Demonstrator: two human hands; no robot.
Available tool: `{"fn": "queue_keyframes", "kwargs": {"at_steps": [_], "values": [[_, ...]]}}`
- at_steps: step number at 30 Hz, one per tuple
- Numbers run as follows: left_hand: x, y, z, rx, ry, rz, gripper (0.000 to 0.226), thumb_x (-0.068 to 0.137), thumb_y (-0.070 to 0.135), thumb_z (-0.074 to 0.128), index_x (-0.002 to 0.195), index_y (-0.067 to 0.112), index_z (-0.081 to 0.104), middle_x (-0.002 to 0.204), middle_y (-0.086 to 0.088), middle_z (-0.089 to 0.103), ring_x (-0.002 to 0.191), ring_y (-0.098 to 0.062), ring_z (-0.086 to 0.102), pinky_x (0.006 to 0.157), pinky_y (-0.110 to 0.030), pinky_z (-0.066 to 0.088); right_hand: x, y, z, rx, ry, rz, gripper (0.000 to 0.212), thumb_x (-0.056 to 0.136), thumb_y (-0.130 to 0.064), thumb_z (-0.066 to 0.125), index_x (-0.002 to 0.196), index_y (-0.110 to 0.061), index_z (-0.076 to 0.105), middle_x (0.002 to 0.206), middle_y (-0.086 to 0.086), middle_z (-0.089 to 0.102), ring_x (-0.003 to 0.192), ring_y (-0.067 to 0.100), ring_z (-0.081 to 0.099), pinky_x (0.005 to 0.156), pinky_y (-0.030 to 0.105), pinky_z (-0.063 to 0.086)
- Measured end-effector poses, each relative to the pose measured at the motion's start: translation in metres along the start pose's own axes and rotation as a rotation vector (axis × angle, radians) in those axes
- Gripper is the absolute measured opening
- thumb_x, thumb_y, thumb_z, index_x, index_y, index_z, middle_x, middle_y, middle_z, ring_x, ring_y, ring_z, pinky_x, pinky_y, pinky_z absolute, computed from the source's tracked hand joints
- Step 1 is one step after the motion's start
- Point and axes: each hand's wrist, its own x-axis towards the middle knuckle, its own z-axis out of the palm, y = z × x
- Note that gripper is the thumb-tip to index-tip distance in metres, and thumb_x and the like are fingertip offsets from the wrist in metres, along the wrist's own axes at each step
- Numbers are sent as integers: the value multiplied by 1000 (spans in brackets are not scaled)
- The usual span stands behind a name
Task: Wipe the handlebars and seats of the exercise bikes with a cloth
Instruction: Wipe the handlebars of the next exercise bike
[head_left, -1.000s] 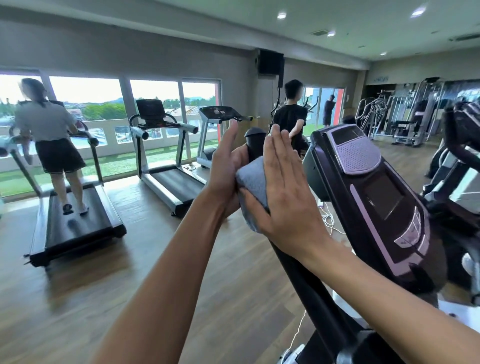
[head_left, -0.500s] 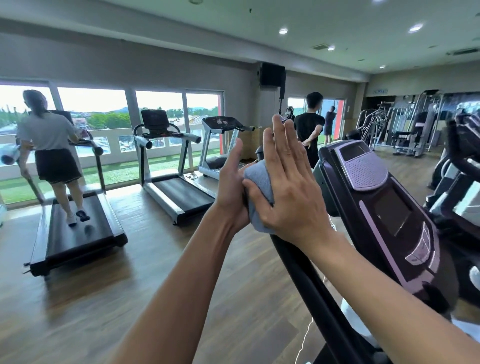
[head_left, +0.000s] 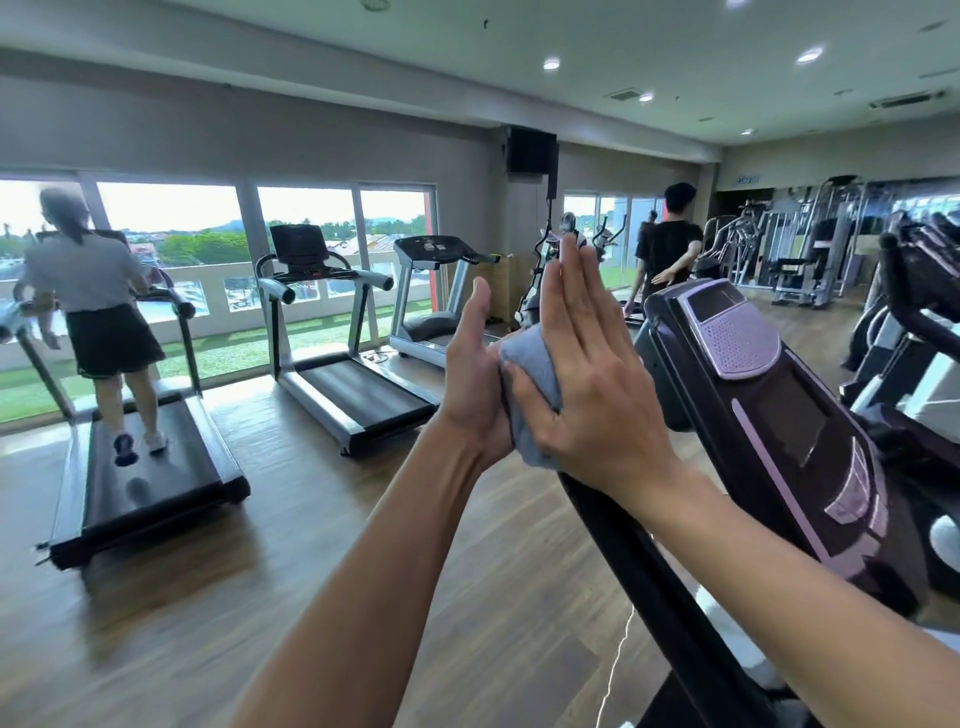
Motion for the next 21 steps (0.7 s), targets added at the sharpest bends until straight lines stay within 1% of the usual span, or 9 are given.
{"fn": "queue_keyframes", "kwargs": {"at_steps": [2,4,6,10,13,15,17,19,21], "values": [[2,2,-2,-13,-53,-3,92,97,77,28,148,4,49,153,-24,47,143,-37,46,125,-49,27,11,1,3,49,39,44,77,104,-35,50,158,7,16,169,21,12,158,31,7,127,48,19],[3,2,-3,-46,-89,-23,94,97,78,26,151,3,45,155,-25,44,145,-38,42,125,-50,26,9,0,2,79,55,79,75,104,-39,48,158,6,22,168,19,18,158,28,14,126,46,23],[1,-1,-4,-60,-81,-33,96,96,79,27,148,1,48,154,-25,46,144,-39,43,124,-50,28,-6,-4,-1,94,22,89,74,103,-40,48,158,4,25,168,16,21,157,24,17,125,43,26],[2,-3,-3,4,-51,-34,100,95,80,23,141,-3,51,148,-24,53,141,-35,49,122,-47,33,-50,-7,-12,65,-82,86,75,101,-43,46,159,1,25,169,12,19,157,21,17,126,39,23],[1,-5,-3,-2,-28,-25,96,96,78,24,139,-3,53,147,-23,54,138,-33,52,119,-44,39,-49,-7,-10,21,-102,45,77,101,-41,47,158,4,23,169,16,14,158,25,12,127,45,21],[0,-5,-2,-16,-16,-23,93,97,76,32,142,-3,53,147,-26,53,136,-38,53,119,-48,38,-29,-4,-5,-2,-57,19,78,102,-37,49,157,9,18,168,23,11,158,31,9,126,50,20],[-1,-2,-1,-30,-30,-16,91,96,75,37,143,-1,55,149,-28,49,140,-40,49,121,-50,34,-3,-1,-2,-1,-6,15,79,104,-36,49,157,11,15,167,27,9,158,35,7,127,50,18],[-1,2,0,-46,-42,-23,88,95,75,36,137,2,62,149,-27,51,136,-37,53,117,-47,41,13,0,0,14,22,57,78,105,-37,49,158,9,15,167,26,10,158,33,7,128,46,16],[-2,3,0,-60,-44,-44,87,94,75,35,129,4,69,142,-24,58,126,-34,61,109,-44,47,12,-2,2,37,54,115,77,104,-37,51,158,6,19,168,22,13,158,29,13,128,39,18]]}}
